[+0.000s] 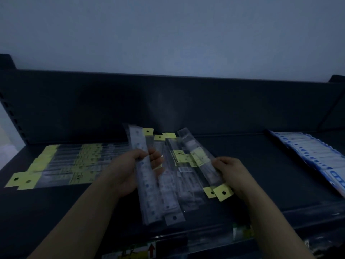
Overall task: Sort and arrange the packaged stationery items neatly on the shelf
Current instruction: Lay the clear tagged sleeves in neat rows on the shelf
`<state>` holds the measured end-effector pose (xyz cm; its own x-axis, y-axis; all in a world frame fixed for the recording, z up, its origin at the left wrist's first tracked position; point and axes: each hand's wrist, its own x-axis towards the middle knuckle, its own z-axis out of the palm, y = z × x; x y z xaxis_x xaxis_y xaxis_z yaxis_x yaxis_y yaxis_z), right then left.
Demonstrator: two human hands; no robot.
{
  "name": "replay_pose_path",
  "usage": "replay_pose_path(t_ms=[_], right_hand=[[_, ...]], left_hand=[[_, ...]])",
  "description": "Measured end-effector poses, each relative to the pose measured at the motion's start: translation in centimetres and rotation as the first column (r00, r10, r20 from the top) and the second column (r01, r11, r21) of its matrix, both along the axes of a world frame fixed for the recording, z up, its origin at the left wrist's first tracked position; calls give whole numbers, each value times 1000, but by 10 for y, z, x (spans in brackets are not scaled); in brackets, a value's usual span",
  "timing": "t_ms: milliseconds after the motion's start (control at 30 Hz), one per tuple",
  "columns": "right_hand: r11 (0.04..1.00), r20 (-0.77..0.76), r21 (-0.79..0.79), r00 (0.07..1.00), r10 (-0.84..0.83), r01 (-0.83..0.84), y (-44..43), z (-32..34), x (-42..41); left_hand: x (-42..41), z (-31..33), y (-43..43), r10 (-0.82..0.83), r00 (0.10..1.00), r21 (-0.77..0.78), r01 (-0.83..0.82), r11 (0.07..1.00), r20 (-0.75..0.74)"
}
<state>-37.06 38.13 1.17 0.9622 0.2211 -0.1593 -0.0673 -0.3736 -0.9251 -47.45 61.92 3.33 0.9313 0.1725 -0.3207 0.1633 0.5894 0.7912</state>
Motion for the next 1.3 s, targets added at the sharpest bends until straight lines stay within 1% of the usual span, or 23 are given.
replay_pose_path(t_ms=[100,200,267,333,400,467,533,567,600,667,733,800,867,967,1033,1100,1133,1167,1200,1267,1300], right_hand=[[1000,57,-16,998,7,-6,0,2,-2],[997,51,51,997,-63,60,-5,1,-1],[991,26,121,998,-61,58,-8,5,-3],[971,-21,235,998,51,-45,-12,12,-7],[940,-43,270,972,230,-211,-18,25,-10],[905,-55,242,927,372,-349,-21,37,-10],[879,-58,179,887,458,-442,-16,43,-6],[869,-51,142,873,485,-475,-10,44,-4],[865,-39,112,867,496,-490,-3,43,-3],[883,-6,107,888,461,-457,14,41,0],[907,23,165,921,390,-388,28,40,5],[906,40,250,938,344,-342,40,40,9],[892,45,294,937,346,-343,51,40,9],[878,28,279,917,398,-389,64,38,4],[924,73,198,945,320,-328,62,31,7],[980,184,24,965,188,-196,52,24,11],[984,235,-70,956,175,-163,47,21,12],[970,250,-156,943,221,-186,42,17,11],[937,237,-238,920,311,-255,39,15,7],[834,204,-401,851,484,-378,37,7,-2],[798,216,-459,822,527,-391,36,3,-6]], left_hand=[[1,4,-7,-7,1000,-23,7,1000,-3],[1,3,-8,-8,1000,-28,8,1000,-10],[0,3,-8,-21,1000,-32,20,999,-12],[1,3,-7,-49,999,-30,48,998,-21],[1,6,-5,-93,995,-3,93,996,-32],[3,8,-3,-138,988,79,144,986,-72],[5,11,-4,-205,970,144,223,964,-130],[5,13,-6,-248,956,152,271,951,-155],[5,15,-10,-290,942,141,314,939,-168],[2,18,-17,-373,913,96,392,915,-167],[-1,18,-18,-480,866,114,496,861,-140],[-6,20,-16,-559,823,138,569,811,-104],[-7,20,-16,-559,825,123,566,815,-83],[-4,17,-16,-468,881,41,471,881,-74],[0,11,-9,-374,923,-17,374,927,-87],[2,5,3,-267,960,-82,261,962,-79],[2,3,8,-215,974,-107,207,972,-69],[1,0,14,-167,984,-121,159,980,-63],[0,-2,18,-132,989,-124,124,985,-62],[-2,-4,24,-114,992,-145,105,984,-54],[-3,-4,25,-118,992,-166,108,980,-51]])
